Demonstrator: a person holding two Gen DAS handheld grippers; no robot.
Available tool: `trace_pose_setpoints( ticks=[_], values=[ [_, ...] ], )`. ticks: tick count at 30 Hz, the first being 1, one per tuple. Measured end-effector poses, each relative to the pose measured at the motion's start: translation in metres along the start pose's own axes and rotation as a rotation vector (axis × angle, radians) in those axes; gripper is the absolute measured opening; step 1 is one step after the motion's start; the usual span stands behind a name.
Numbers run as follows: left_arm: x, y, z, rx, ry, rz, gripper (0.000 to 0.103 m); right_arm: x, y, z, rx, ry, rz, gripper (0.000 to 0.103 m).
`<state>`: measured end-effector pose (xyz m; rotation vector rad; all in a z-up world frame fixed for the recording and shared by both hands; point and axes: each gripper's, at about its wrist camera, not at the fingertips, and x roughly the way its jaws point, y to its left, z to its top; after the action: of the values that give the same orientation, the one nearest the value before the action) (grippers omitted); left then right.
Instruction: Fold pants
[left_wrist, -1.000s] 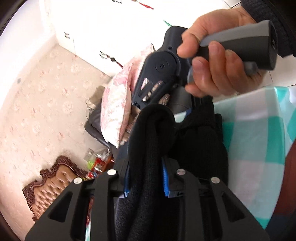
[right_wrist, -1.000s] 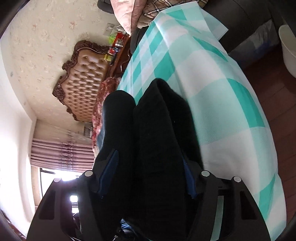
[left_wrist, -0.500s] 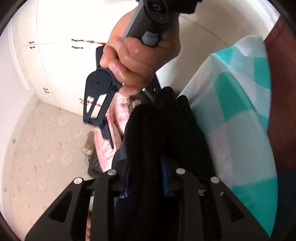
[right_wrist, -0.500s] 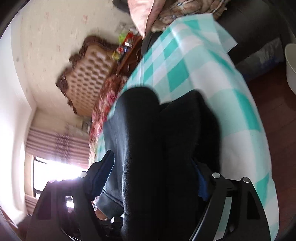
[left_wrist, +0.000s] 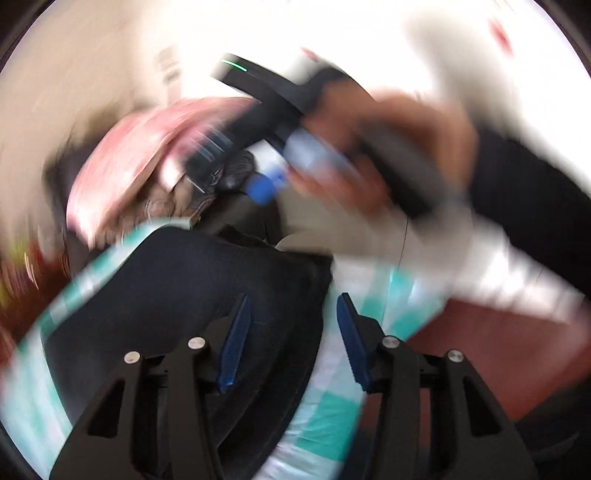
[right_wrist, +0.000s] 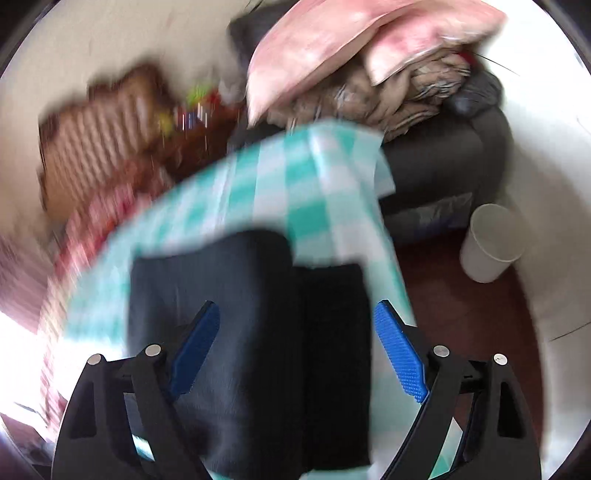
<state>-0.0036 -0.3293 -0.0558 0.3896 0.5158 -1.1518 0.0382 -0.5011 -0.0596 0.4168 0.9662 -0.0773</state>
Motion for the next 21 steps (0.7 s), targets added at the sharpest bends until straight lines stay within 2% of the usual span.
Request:
trace_pose_setpoints(
  ticks=[2,4,5,7,8,9,11,13,15,17,18,19,20,21],
  values=[
    [-0.011,0.035,0.008,-0.139,-0.02,0.044,0.051,0.023,0.017,-0.01,-0.051,0.083,-0.028,0.082],
    [-0.015,0.08,0.007,-0.264,-0.004,0.115,0.051,0.045,0.013,-0.016,-0.024,0.138,-0.055,0.078],
    [-0.016,0.093,0.003,-0.29,0.012,0.154,0.05,0.049,0.008,-0.02,0.0,0.151,-0.036,0.061],
    [-0.018,0.116,-0.003,-0.328,0.075,0.222,0.049,0.045,0.013,-0.022,0.0,0.144,0.013,0.033],
    [-0.017,0.121,-0.005,-0.342,0.108,0.256,0.049,0.036,0.021,-0.023,-0.03,0.121,-0.015,0.027],
    [-0.016,0.127,-0.007,-0.361,0.141,0.295,0.049,0.025,0.029,-0.025,-0.057,0.097,-0.026,0.026],
    [-0.015,0.139,-0.01,-0.408,0.186,0.336,0.049,0.013,0.036,-0.031,-0.051,0.07,-0.042,0.027],
    [-0.019,0.149,-0.017,-0.444,0.234,0.363,0.049,0.03,0.036,-0.043,-0.071,0.1,-0.12,0.032],
    [-0.018,0.155,-0.022,-0.477,0.281,0.386,0.049,0.034,0.031,-0.048,-0.073,0.081,-0.144,0.033],
    [-0.022,0.156,-0.025,-0.48,0.298,0.399,0.049,0.029,0.033,-0.048,-0.078,0.059,-0.151,0.041],
    [-0.026,0.154,-0.027,-0.473,0.302,0.413,0.05,0.026,0.035,-0.048,-0.084,0.05,-0.16,0.041],
    [-0.025,0.155,-0.028,-0.469,0.302,0.419,0.051,0.02,0.039,-0.049,-0.087,0.037,-0.193,0.05],
    [-0.025,0.155,-0.028,-0.467,0.299,0.424,0.052,0.013,0.043,-0.048,-0.092,0.011,-0.251,0.071],
    [-0.024,0.158,-0.03,-0.467,0.303,0.443,0.053,0.005,0.05,-0.049,-0.109,-0.038,-0.315,0.075]
  ],
)
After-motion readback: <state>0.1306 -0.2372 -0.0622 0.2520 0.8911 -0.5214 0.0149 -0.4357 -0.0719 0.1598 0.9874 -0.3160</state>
